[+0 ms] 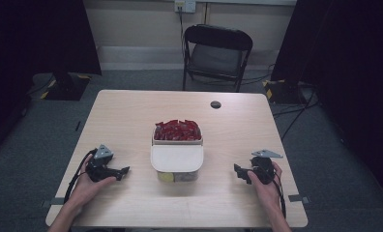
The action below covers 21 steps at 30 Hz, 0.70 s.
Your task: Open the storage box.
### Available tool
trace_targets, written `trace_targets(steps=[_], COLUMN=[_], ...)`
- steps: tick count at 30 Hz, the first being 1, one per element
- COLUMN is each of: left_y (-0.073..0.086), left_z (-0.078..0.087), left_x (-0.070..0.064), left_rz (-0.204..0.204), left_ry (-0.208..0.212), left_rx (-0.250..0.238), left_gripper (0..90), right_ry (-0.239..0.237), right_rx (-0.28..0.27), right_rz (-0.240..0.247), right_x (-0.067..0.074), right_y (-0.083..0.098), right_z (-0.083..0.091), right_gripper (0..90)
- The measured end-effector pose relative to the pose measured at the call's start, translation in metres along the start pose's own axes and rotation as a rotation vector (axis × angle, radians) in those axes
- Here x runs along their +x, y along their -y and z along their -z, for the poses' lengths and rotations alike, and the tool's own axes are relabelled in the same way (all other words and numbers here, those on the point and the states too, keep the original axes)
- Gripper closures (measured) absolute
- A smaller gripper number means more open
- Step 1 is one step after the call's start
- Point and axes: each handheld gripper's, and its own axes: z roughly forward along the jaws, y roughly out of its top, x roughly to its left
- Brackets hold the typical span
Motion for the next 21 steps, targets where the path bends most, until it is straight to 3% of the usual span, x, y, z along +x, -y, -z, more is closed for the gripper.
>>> trace_targets(steps=[9,21], left_y=[0.000,0.000], left_z=[0.000,0.000], left_x=[0.000,0.000], left_rz=[0.000,-0.001], left_ry=[0.000,0.000], left_rx=[-0.001,-0.002], left_gripper=[10.0,10.0], right_ry=[-0.087,-0.134], right_rx=[-0.019,-0.044], right_rz=[-0.024,0.045], right_x=[0.015,0.042], right_y=[-0.006,-0.012], right_z=[0.008,0.016], right_gripper=[15.3,14.8])
